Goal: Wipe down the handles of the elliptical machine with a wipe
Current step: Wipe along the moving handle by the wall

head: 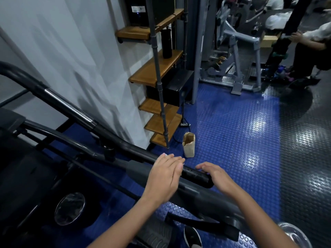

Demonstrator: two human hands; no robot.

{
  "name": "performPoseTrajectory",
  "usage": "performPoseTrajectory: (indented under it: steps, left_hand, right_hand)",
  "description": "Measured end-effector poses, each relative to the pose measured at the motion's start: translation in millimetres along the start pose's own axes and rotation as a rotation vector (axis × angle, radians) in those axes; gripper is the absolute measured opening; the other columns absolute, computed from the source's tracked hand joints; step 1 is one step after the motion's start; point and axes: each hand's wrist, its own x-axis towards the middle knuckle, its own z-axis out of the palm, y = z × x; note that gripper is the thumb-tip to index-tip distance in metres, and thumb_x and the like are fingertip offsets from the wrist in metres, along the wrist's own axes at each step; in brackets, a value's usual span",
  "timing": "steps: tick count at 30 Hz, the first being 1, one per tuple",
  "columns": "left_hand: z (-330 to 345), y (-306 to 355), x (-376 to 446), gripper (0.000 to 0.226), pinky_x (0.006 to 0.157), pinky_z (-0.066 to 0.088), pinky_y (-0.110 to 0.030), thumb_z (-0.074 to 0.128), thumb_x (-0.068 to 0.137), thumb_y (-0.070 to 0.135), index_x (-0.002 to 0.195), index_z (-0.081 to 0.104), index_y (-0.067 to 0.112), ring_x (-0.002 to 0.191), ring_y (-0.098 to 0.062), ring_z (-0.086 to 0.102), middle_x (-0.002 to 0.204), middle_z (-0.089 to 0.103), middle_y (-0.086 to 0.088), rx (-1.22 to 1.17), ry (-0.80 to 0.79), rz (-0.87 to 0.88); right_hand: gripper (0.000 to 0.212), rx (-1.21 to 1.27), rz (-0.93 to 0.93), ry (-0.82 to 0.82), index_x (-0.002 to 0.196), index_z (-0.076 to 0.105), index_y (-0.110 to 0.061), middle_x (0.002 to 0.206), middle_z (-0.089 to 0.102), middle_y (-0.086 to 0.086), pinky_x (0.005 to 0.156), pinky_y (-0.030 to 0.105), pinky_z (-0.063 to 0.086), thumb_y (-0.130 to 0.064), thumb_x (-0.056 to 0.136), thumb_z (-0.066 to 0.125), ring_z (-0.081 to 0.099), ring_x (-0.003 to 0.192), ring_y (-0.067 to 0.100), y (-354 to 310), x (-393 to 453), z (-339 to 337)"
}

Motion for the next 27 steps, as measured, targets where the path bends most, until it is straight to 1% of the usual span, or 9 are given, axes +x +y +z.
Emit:
performPoseTrajectory:
  steps: [2,4,8,10,12,15,18,22,27]
  left_hand:
    - [-3,4,3,0.043,0.118,0.023,-0.024,0.028,0.108,0.033,0.132,0.063,0.029,0.132,0.002,0.046,0.134,0.062,0.016,-0.042,-0.038,0.087]
    - [-3,9,2,0.041,0.117,0.023,-0.022,0.029,0.108,0.029,0.135,0.061,0.029,0.133,0.004,0.044,0.137,0.059,0.015,-0.091,-0.068,0.161]
    - [11,15,-6,0.04,0.118,0.028,-0.029,0.035,0.108,0.027,0.141,0.055,0.02,0.139,-0.001,0.04,0.145,0.053,0.009,-0.063,-0.078,0.338]
    - [22,19,-10,0.038,0.117,0.032,-0.034,0.044,0.106,0.026,0.142,0.055,0.016,0.14,-0.006,0.04,0.147,0.051,0.007,-0.036,-0.049,0.397]
    - [33,22,-13,0.038,0.116,0.034,-0.035,0.051,0.105,0.024,0.142,0.054,0.015,0.14,-0.008,0.041,0.148,0.051,0.005,-0.02,-0.029,0.43]
    - [38,23,-11,0.04,0.116,0.034,-0.035,0.051,0.105,0.025,0.143,0.053,0.015,0.141,-0.008,0.041,0.148,0.05,0.005,-0.007,-0.039,0.454]
    - [28,15,-2,0.042,0.114,0.036,-0.034,0.051,0.105,0.032,0.142,0.053,0.014,0.135,-0.011,0.047,0.144,0.053,0.003,0.041,-0.109,0.503]
    - [3,-7,13,0.043,0.109,0.035,-0.025,0.05,0.101,0.046,0.135,0.055,0.021,0.121,-0.007,0.052,0.129,0.06,0.01,0.106,-0.2,0.446]
    - [-30,-53,26,0.041,0.097,0.039,-0.028,0.029,0.106,0.046,0.12,0.06,0.024,0.105,-0.008,0.056,0.112,0.063,0.012,0.254,-0.246,0.348]
  right_hand:
    - [0.033,0.105,0.063,-0.009,0.095,0.075,-0.021,0.095,0.072,0.003,0.072,0.027,0.047,-0.02,0.103,0.043,0.064,0.079,0.012,7,-1,-3]
    - [0.032,0.087,0.092,-0.009,0.093,0.075,-0.024,0.09,0.072,-0.001,0.07,0.028,0.05,-0.019,0.101,0.045,0.063,0.075,0.01,17,0,-5]
    - [0.032,-0.093,0.043,0.023,0.092,0.073,-0.034,0.092,0.072,-0.014,0.085,0.027,0.05,-0.017,0.099,0.047,0.065,0.089,0.005,36,-2,-10]
    - [0.028,-0.251,0.008,0.017,0.105,0.07,-0.032,0.102,0.07,-0.015,0.085,0.02,0.046,-0.018,0.099,0.046,0.062,0.095,0.0,43,-6,-11]
    - [0.029,-0.365,-0.016,0.012,0.114,0.066,-0.028,0.107,0.068,-0.011,0.09,0.028,0.049,-0.023,0.092,0.049,0.062,0.099,0.005,54,-8,-9]
    - [0.039,-0.598,0.001,-0.028,0.117,0.06,-0.031,0.103,0.056,-0.01,0.095,0.039,0.046,-0.041,0.081,0.051,0.059,0.106,0.017,71,-13,-6]
    - [0.061,-0.847,0.016,-0.015,0.136,0.047,-0.032,0.122,0.05,-0.008,0.101,0.037,0.036,-0.058,0.081,0.056,0.05,0.122,0.018,89,-16,-4]
    - [0.084,-0.921,0.028,-0.036,0.148,0.032,-0.035,0.136,0.043,-0.01,0.109,0.037,0.028,-0.067,0.075,0.059,0.043,0.13,0.016,111,-18,-7]
    - [0.086,-0.963,0.041,-0.048,0.151,0.026,-0.034,0.14,0.043,-0.009,0.111,0.036,0.027,-0.068,0.079,0.059,0.044,0.131,0.016,121,-24,-13]
